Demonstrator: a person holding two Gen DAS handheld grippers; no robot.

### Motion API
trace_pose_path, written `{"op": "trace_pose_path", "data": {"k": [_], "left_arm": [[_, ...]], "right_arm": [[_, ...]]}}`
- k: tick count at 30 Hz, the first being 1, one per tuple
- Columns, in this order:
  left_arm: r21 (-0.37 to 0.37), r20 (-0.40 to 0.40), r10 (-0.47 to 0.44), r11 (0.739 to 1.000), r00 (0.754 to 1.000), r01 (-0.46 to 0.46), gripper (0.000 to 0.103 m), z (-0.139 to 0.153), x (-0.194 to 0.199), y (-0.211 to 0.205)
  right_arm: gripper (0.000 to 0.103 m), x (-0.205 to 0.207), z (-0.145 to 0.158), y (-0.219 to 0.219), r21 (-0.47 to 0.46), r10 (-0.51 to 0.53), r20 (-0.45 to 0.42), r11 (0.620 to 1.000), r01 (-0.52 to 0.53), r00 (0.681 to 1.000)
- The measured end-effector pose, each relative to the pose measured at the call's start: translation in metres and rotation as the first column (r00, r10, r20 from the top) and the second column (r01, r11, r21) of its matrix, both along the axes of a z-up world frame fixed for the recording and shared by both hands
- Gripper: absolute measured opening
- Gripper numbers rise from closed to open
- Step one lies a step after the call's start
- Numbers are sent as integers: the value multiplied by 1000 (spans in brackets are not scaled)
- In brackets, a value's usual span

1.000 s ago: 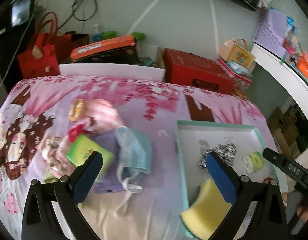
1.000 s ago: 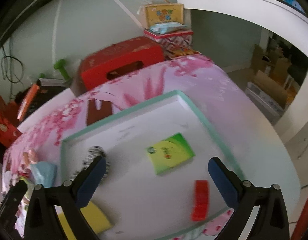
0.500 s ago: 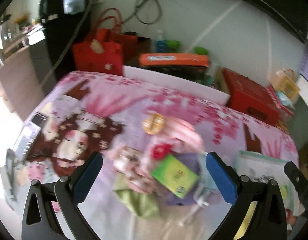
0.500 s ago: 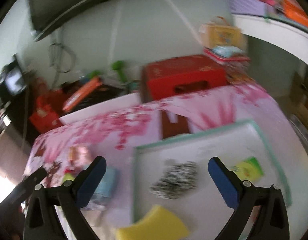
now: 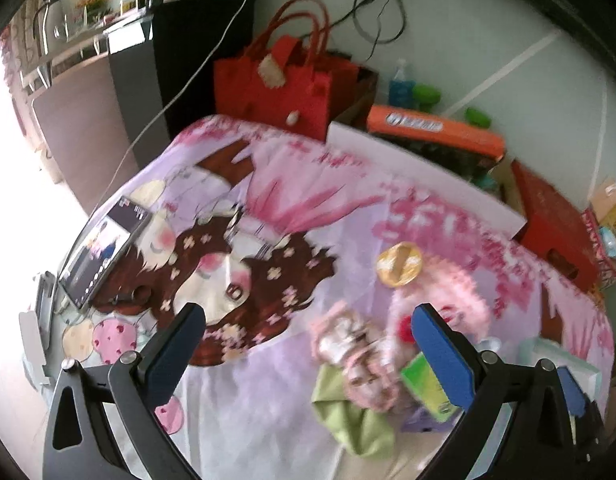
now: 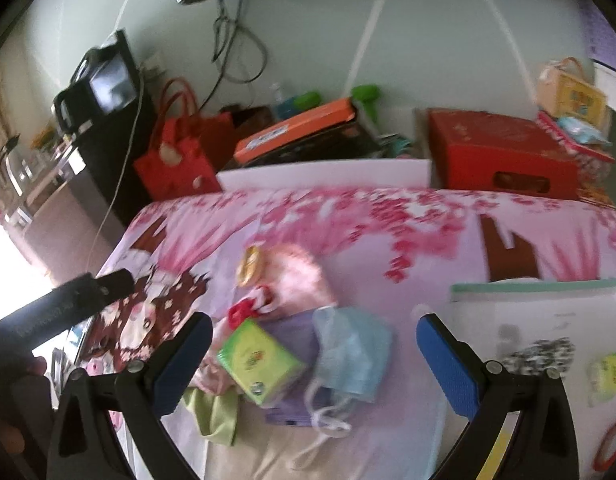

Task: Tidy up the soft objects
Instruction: 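Move both tools back over the remaining pile of soft items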

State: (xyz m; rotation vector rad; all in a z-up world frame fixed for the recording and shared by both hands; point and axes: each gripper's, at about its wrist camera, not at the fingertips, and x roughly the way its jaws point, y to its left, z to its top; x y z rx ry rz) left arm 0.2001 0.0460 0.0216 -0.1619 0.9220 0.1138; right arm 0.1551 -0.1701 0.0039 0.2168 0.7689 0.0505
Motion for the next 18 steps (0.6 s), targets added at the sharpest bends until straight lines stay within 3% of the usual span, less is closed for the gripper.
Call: {"op": "trace_pose_path", "data": {"k": [10,13,18], "left_arm": [[-22,-64,11,1000,998,-12,103,-24,2,17],[-56,-97,7,998,995,-13,103,-33,5,17],[-97,-135,30,994,990,-44,103,-48,8,23]], "right_arm": [[103,8,-36,22,2,49,-107,999,-49,993],[103,6,-38,31,-75,72,-108,994,-81,992],[103,7,-43,35,-59,107,-110,992,-114,988]]}}
